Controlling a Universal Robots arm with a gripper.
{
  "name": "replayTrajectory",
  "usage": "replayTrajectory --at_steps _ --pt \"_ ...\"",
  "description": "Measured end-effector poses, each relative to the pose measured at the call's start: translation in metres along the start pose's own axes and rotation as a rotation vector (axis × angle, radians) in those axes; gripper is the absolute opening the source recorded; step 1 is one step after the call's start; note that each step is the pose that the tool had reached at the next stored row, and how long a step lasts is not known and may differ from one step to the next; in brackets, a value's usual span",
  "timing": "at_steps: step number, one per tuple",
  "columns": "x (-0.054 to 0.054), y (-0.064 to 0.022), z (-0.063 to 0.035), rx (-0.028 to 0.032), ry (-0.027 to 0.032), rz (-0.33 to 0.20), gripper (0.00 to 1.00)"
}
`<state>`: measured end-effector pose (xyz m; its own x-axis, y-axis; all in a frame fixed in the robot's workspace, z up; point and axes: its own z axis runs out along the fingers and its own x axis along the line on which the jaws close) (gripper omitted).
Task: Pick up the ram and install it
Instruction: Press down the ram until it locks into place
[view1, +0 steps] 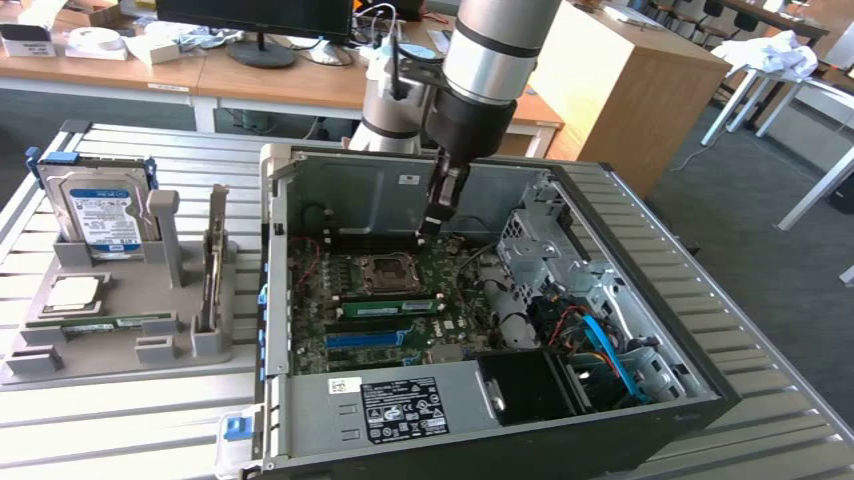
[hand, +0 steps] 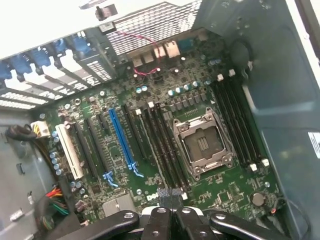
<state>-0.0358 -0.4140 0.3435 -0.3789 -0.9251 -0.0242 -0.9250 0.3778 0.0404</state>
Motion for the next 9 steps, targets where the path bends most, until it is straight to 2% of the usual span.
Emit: replayTrajectory --at_steps 9 --pt "0.0 0.0 0.0008 0.0031 -0.0051 0.13 0.1"
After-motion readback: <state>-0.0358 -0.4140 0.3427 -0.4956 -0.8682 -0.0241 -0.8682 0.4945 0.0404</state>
